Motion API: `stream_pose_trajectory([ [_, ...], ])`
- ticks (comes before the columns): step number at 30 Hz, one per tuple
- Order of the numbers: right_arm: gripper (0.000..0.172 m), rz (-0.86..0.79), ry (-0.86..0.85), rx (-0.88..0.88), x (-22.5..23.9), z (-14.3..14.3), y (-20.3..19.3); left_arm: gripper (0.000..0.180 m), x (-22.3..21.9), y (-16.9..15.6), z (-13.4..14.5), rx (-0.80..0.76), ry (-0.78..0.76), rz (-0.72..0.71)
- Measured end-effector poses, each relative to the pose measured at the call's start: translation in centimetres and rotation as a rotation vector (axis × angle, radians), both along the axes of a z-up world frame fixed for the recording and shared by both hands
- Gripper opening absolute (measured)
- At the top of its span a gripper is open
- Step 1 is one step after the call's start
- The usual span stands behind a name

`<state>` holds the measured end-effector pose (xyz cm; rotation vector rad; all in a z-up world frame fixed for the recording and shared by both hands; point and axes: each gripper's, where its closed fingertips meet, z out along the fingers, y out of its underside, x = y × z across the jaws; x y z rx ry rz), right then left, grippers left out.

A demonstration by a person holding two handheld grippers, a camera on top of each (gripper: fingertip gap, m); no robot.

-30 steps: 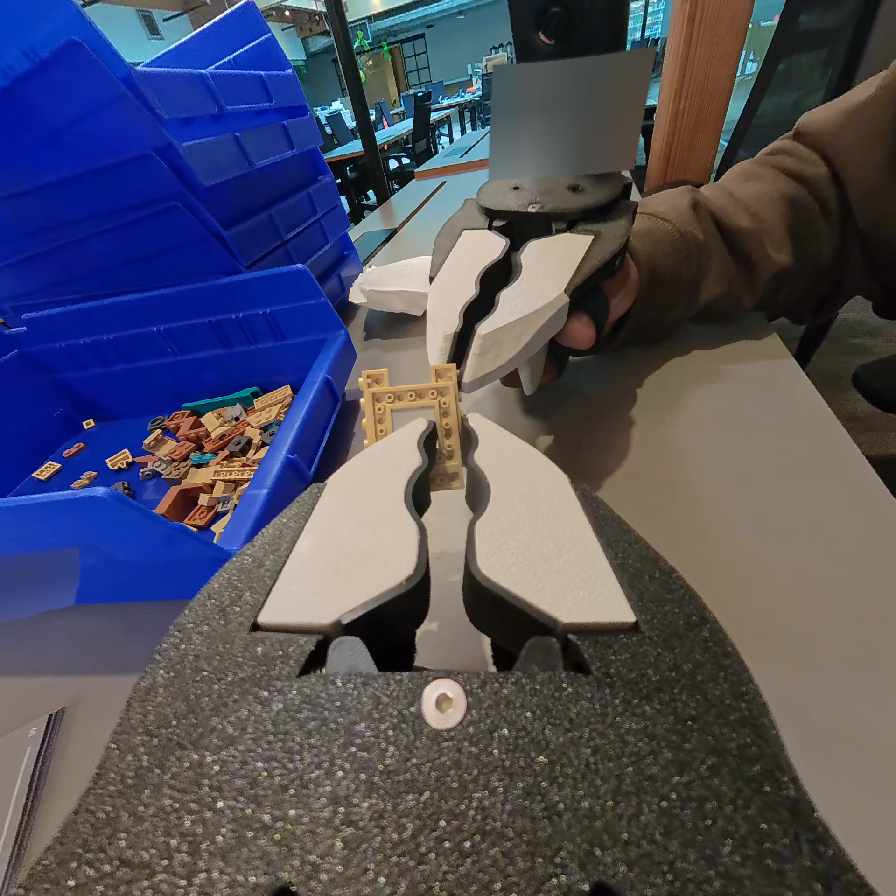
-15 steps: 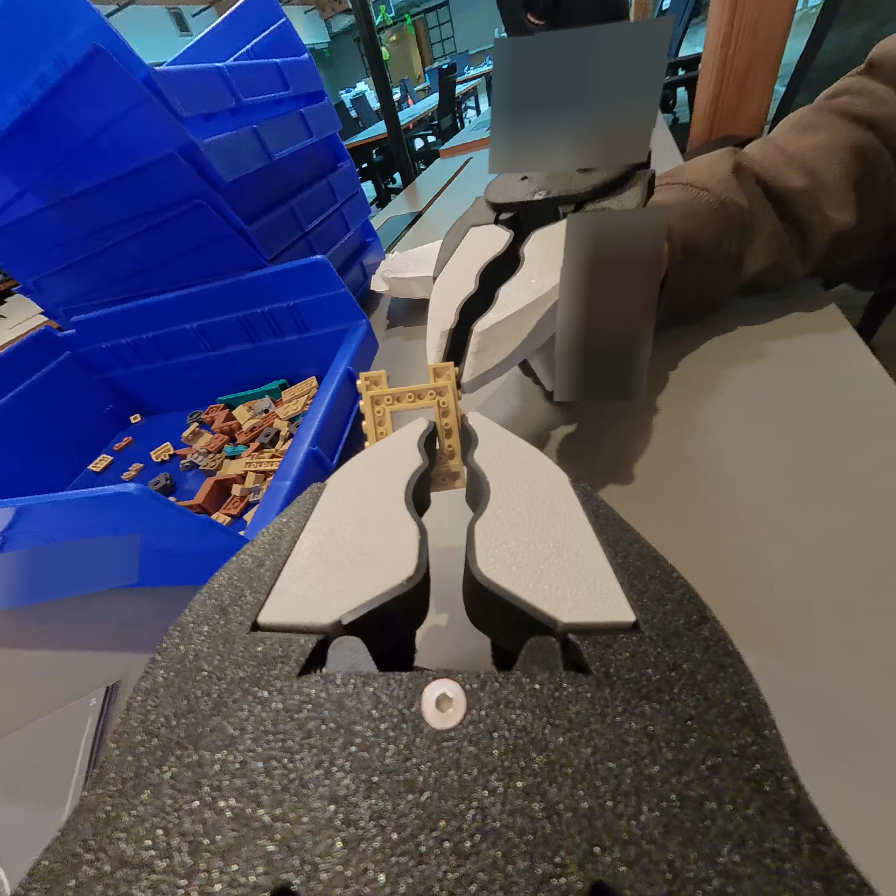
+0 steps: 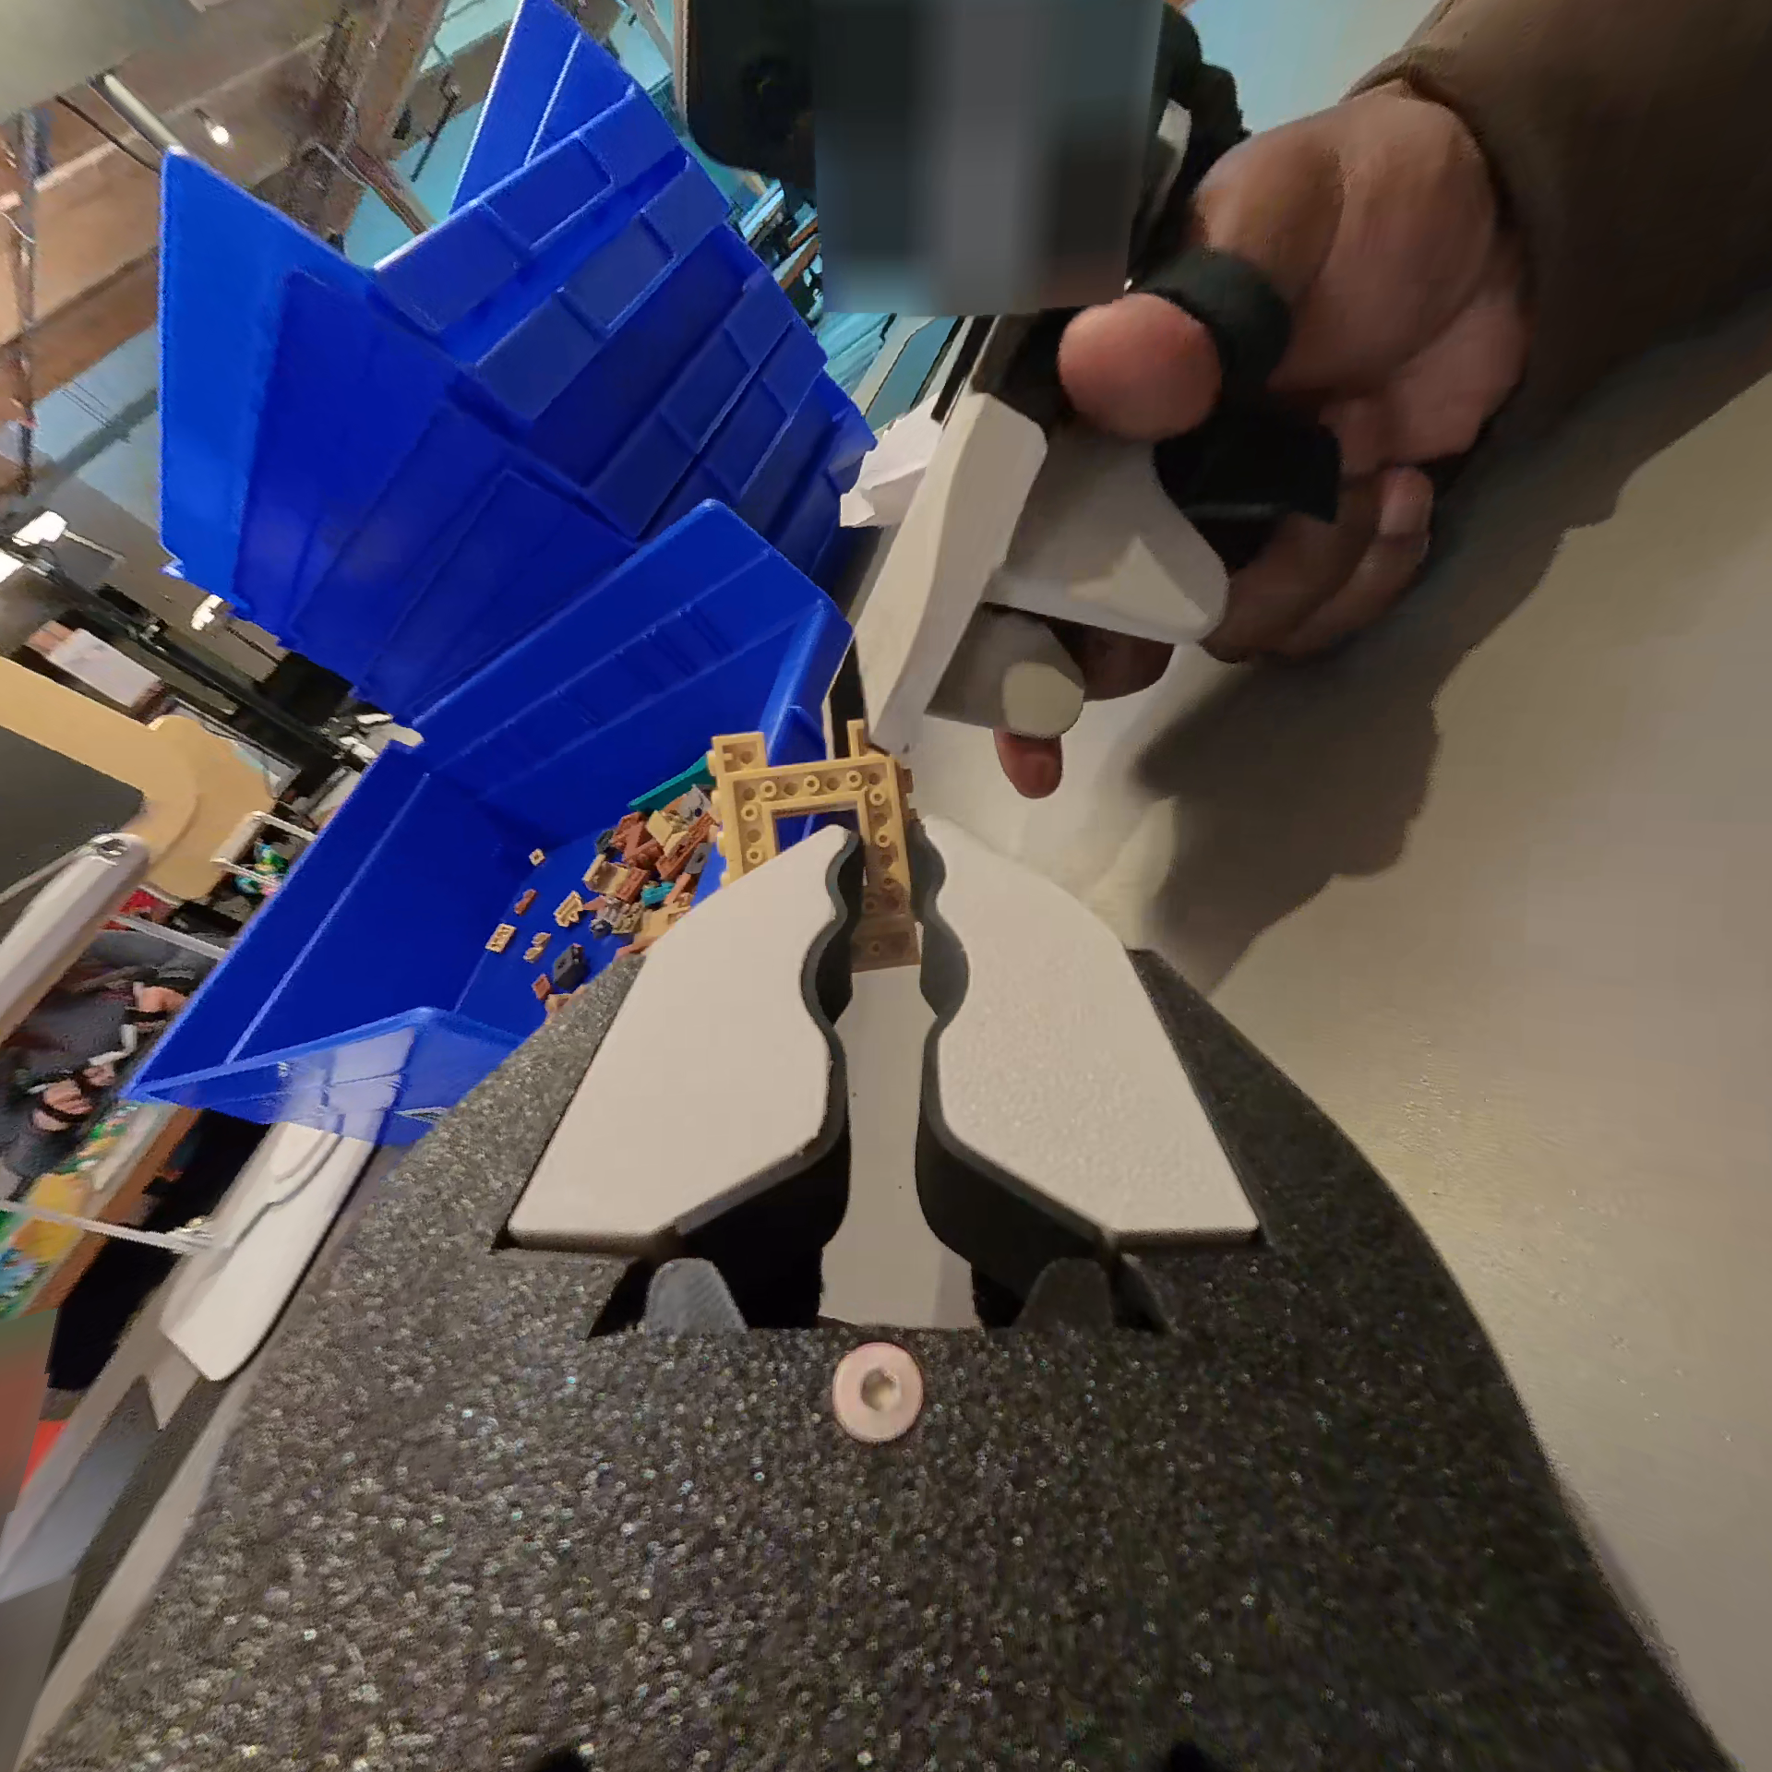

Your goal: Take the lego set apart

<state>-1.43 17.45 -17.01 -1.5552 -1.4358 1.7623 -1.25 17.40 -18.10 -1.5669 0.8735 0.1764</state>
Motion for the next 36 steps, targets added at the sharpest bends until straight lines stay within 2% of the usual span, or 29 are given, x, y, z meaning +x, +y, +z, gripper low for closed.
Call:
stream_pose_trajectory([
  [5, 0.009, 0.007, 0.008, -0.061, 0.0, 0.3, 0.3, 0.009, 0.1, -0.1, 0.2, 0.035, 0.047, 0.006],
  [12, 0.01, 0.021, 0.009, -0.079, 0.0, 0.3, 0.1, 0.009, 0.2, -0.1, 0.2, 0.044, 0.055, 0.005],
  [16, 0.01, 0.024, -0.006, -0.01, 0.1, -0.1, 0.0, 0.009, 0.2, -0.2, -0.1, 0.032, 0.061, -0.001],
  [25, 0.014, 0.065, 0.02, -0.029, 0.5, 0.6, -0.2, 0.009, 0.2, -0.3, 0.5, -0.001, -0.069, -0.03],
  [29, 0.007, 0.072, 0.011, -0.004, 0.6, 0.3, -0.3, 0.009, 0.0, -0.3, 1.0, 0.0, -0.128, -0.032],
  [36, 0.008, 0.08, 0.016, -0.015, 0.6, 0.3, -0.5, 0.009, 0.1, -0.4, 0.9, 0.01, -0.103, -0.041],
])
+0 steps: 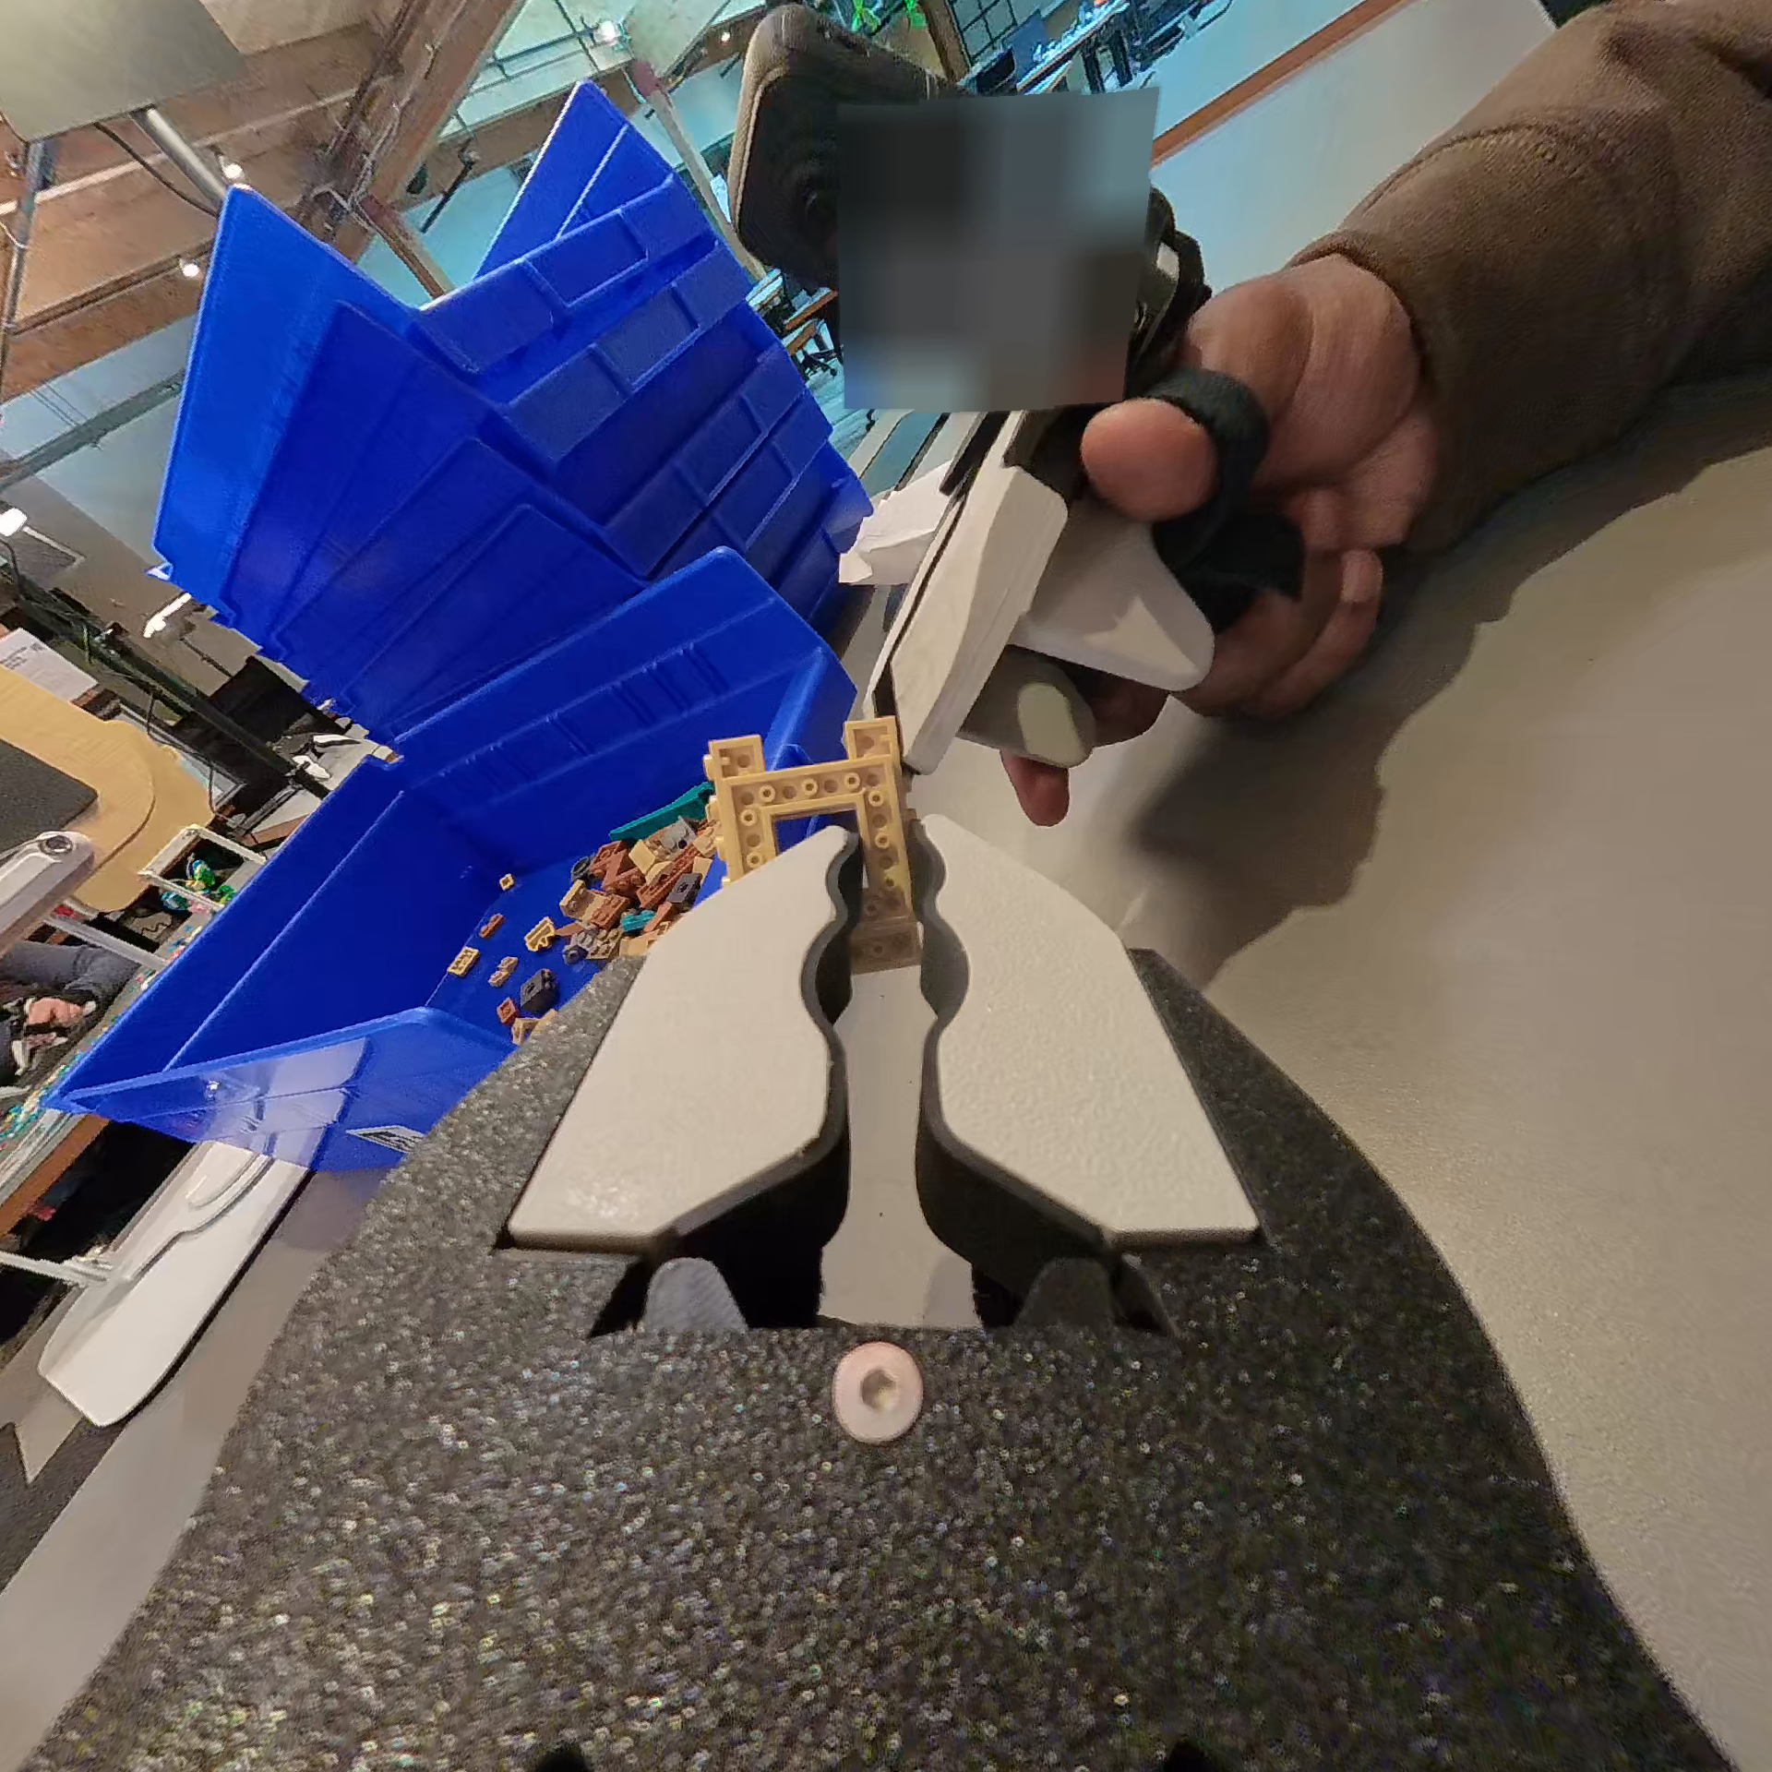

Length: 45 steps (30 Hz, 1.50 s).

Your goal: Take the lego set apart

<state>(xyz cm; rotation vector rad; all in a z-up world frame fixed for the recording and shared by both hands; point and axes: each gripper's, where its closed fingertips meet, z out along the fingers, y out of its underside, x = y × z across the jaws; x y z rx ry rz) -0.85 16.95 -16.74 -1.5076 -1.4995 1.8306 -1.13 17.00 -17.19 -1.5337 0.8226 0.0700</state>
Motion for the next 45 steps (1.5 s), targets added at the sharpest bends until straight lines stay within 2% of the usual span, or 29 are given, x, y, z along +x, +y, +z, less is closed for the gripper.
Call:
stream_pose_trajectory([
  [7, 0.006, -0.008, 0.065, 0.178, 0.2, 0.1, -0.2, 0.009, 0.3, -0.3, 0.2, -0.015, -0.048, -0.039],
  [12, 0.005, 0.001, 0.105, 0.264, 0.4, 0.3, -0.4, 0.009, 0.6, -0.5, 0.4, -0.11, -0.221, -0.116],
  [18, 0.003, 0.016, 0.132, 0.212, 0.6, 1.1, -0.6, 0.009, 0.8, -0.8, 1.0, -0.199, -0.427, -0.207],
  [20, 0.002, 0.029, 0.138, 0.134, 0.7, 1.7, -0.6, 0.009, 0.8, -0.9, 1.7, -0.185, -0.487, -0.232],
  [23, 0.011, 0.044, 0.128, -0.012, 0.8, 2.3, -0.3, 0.009, 0.5, -1.4, 3.1, -0.124, -0.558, -0.271],
  [27, 0.016, 0.133, 0.097, -0.209, 1.0, 2.8, -0.9, 0.009, 1.1, -2.0, 3.5, -0.049, -0.474, -0.3],
  [33, 0.015, 0.211, 0.103, -0.358, 1.5, 3.7, -1.6, 0.009, 3.0, -2.9, 2.6, 0.005, -0.296, -0.35],
  [42, 0.009, 0.242, 0.066, -0.335, 1.6, 3.1, -2.5, 0.009, 3.7, -3.1, 1.8, 0.011, -0.21, -0.363],
  [45, 0.007, 0.209, 0.083, -0.253, 1.5, 2.9, -2.3, 0.01, 3.5, -2.8, 1.5, -0.027, -0.228, -0.354],
])
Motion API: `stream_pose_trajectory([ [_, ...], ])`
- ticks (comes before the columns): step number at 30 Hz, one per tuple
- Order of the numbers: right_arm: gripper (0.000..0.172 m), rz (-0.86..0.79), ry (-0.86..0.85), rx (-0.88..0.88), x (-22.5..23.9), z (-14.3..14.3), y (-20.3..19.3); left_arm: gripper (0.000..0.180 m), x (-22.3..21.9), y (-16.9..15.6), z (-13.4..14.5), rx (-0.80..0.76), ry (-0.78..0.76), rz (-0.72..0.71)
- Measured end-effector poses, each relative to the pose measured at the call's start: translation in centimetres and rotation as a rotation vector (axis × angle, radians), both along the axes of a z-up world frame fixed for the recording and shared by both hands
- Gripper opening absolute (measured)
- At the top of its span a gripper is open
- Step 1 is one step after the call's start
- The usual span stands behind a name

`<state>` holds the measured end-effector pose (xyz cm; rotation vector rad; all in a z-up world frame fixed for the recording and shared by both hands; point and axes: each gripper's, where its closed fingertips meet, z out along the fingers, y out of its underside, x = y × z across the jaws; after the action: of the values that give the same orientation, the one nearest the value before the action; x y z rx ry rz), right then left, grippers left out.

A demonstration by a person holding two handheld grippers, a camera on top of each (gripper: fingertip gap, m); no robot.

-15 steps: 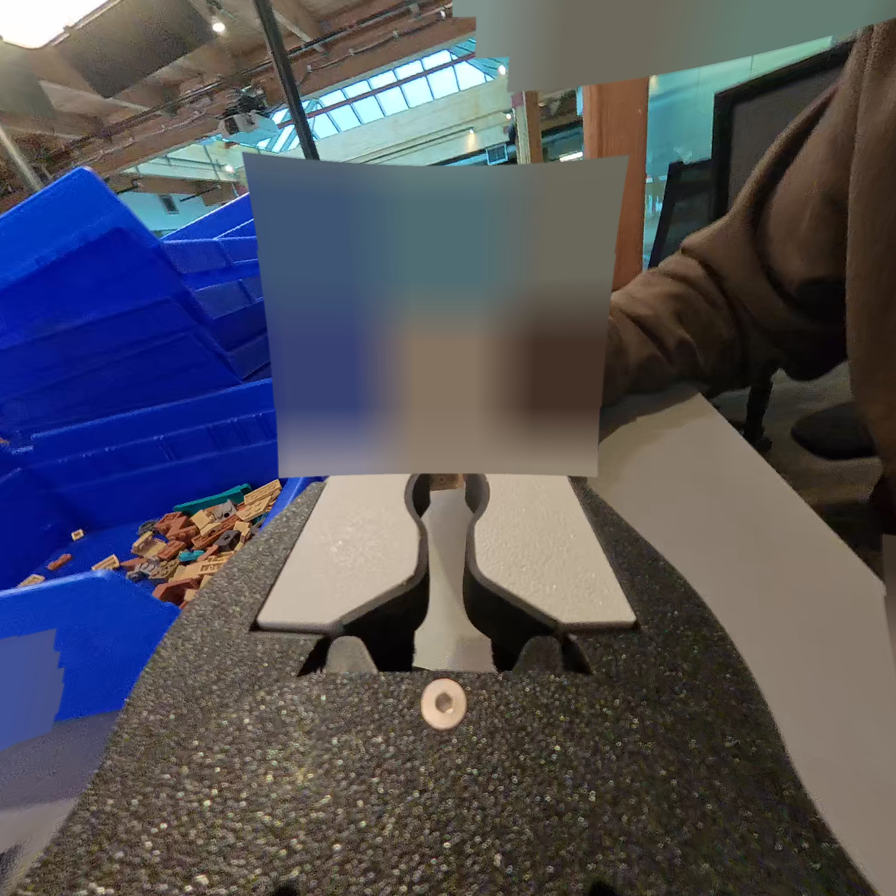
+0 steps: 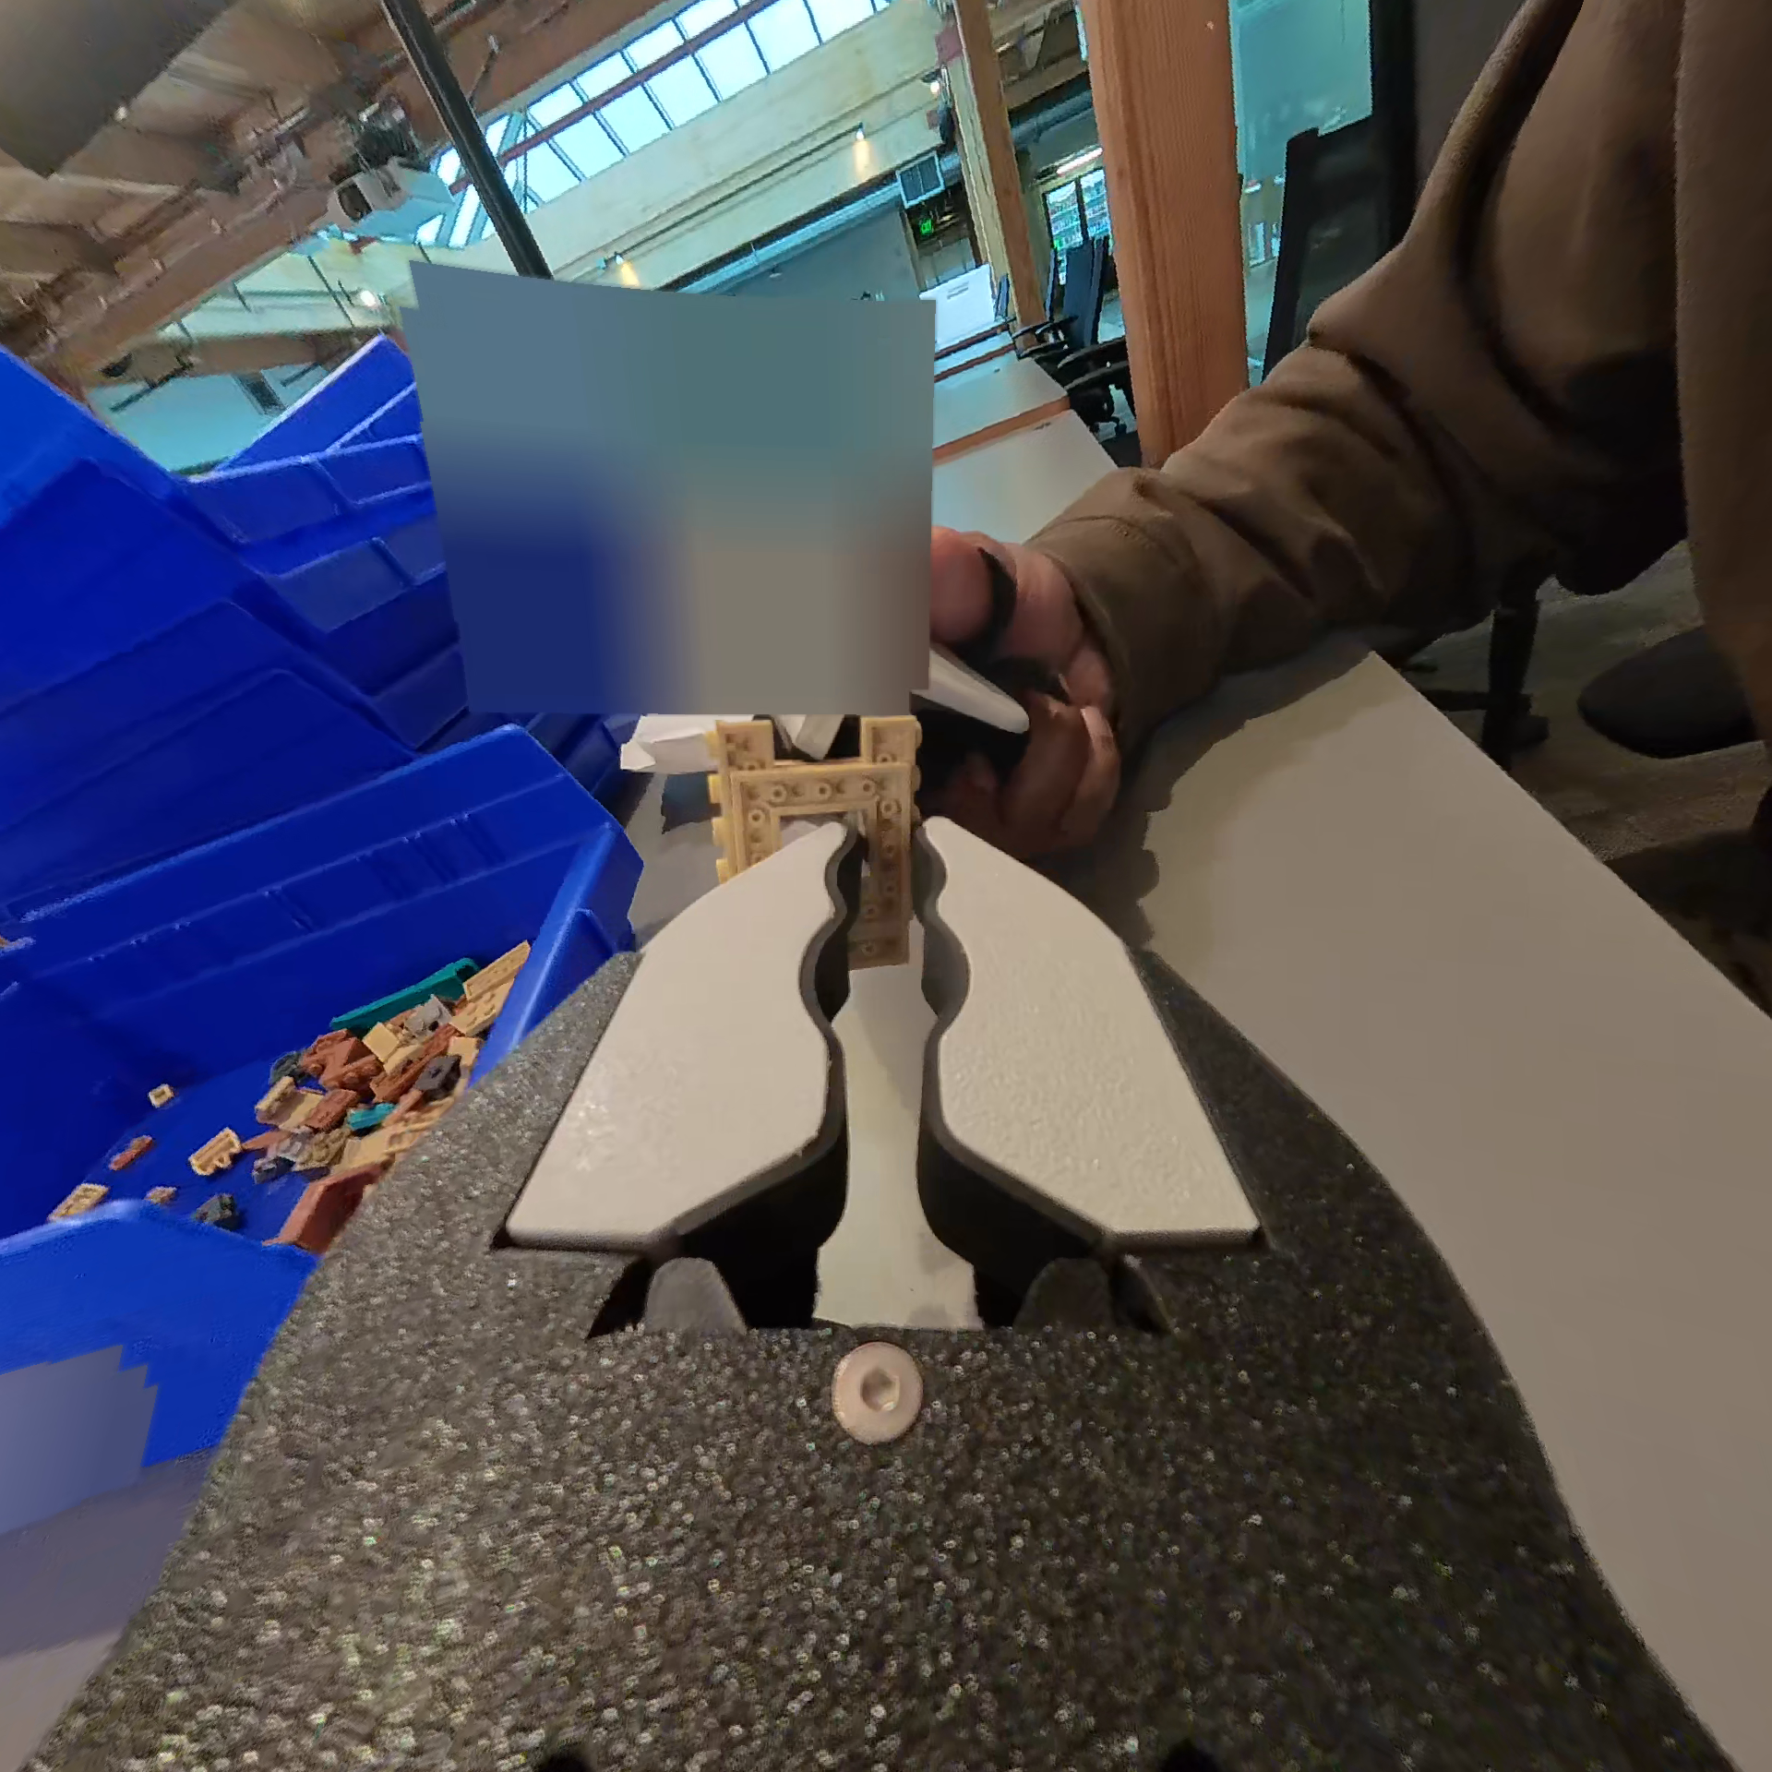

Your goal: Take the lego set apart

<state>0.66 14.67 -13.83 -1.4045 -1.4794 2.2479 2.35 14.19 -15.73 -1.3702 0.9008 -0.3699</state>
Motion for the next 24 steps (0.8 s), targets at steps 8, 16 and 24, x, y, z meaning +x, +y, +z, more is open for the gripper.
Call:
stream_pose_trajectory([
  [8, 0.006, -0.154, 0.096, 0.259, -0.4, -0.1, 0.8, 0.014, -0.4, 0.6, 0.3, -0.232, -0.22, -0.061],
  [16, 0.006, -0.268, 0.188, 0.488, -0.6, -0.1, 0.9, 0.015, -1.2, 1.0, 1.8, -0.451, -0.574, -0.159],
  [24, 0.006, -0.244, 0.181, 0.465, -0.7, -0.4, 0.4, 0.008, -1.2, 1.1, 1.3, -0.408, -0.496, -0.109],
])
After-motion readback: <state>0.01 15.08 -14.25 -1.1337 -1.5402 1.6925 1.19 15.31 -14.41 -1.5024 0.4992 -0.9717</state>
